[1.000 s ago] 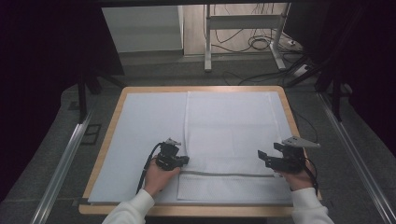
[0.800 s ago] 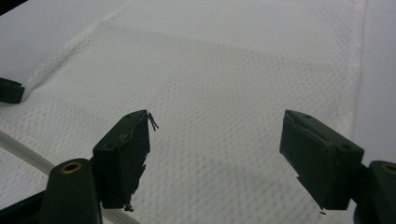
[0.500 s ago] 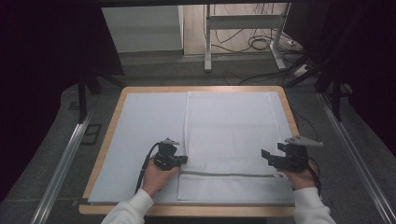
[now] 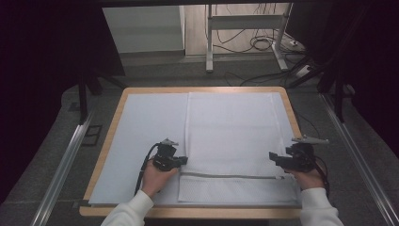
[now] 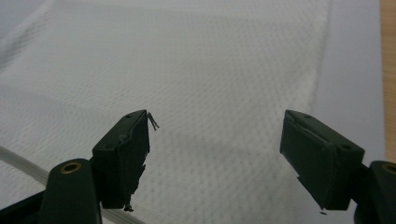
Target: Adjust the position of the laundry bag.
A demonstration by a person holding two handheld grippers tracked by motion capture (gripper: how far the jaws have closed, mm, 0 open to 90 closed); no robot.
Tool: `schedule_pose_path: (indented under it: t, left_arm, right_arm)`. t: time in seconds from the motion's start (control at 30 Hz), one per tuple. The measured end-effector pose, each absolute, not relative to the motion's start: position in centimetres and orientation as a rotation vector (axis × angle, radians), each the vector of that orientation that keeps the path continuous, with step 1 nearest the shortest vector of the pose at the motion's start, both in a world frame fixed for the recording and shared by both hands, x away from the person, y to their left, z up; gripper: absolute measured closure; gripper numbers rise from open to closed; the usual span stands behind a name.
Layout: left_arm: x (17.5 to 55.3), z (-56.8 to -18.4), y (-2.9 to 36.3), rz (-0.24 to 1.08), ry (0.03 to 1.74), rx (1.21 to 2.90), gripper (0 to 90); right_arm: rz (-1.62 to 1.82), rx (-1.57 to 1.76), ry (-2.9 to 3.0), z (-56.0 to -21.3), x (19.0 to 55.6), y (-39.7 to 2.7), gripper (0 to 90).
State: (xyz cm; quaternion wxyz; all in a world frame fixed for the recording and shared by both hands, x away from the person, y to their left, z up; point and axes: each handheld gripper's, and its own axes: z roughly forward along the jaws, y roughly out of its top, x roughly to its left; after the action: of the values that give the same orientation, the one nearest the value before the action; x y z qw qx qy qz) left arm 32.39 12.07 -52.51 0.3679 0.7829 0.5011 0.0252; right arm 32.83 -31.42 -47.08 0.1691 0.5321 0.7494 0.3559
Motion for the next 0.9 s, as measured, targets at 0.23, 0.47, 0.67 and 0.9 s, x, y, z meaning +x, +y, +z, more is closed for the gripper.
schedule_pose_path:
  t: [0.23, 0.47, 0.67, 0.9]
  left_arm:
    - [32.4, -52.5, 12.1, 0.066, 1.284, 2.012, 89.8]
    - [32.4, -52.4, 12.1, 0.065, 1.279, 2.009, 89.9]
    - [32.3, -52.4, 12.1, 0.067, 1.276, 2.008, 89.8]
    - [32.4, -52.4, 12.1, 0.064, 1.274, 2.009, 89.8]
  right_arm:
    - [0.975, 1.570, 2.107, -47.3, 33.7, -32.6, 24.5]
    - [0.920, 1.600, 2.126, -48.2, 34.8, -33.5, 34.8]
    - [0.876, 1.615, 2.190, -49.0, 35.3, -33.6, 41.0]
    - [0.860, 1.644, 2.190, -49.5, 35.4, -34.1, 44.6]
